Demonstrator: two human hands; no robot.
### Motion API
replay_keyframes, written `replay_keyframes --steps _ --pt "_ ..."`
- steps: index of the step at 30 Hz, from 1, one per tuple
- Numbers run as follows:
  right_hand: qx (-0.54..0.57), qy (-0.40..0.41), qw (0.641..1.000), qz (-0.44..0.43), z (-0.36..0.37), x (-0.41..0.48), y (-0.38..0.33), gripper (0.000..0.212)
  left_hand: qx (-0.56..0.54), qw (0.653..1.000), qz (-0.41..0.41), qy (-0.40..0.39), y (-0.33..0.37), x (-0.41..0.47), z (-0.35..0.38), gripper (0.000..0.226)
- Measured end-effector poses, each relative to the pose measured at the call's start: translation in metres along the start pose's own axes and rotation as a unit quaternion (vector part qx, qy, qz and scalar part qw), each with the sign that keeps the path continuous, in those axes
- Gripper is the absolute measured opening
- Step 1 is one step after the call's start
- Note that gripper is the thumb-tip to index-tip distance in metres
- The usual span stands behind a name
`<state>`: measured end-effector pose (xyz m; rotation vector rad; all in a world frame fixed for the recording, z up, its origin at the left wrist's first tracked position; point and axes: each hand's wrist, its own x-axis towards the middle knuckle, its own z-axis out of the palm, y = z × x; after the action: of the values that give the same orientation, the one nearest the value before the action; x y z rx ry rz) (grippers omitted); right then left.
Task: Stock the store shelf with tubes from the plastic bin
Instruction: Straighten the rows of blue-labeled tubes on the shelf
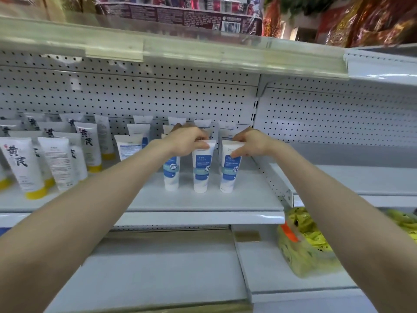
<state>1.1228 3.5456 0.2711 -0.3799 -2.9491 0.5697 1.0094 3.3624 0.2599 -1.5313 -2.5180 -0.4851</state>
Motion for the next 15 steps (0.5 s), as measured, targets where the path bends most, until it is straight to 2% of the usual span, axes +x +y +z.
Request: replay_keyframes --steps 5,15 --pt "0.010 -0.020 1.000 0.004 -0.0038 -0.0011 0.0013 0.039 -0.003 1.000 -0.007 -0.001 0.0014 0.0030 0.0021 0.018" --pt "0.011 -0.037 0.999 0.001 -0.0054 -0.0030 0.0006 0.047 -0.013 1.000 -0.025 -0.010 0.0090 0.0058 0.0045 0.015"
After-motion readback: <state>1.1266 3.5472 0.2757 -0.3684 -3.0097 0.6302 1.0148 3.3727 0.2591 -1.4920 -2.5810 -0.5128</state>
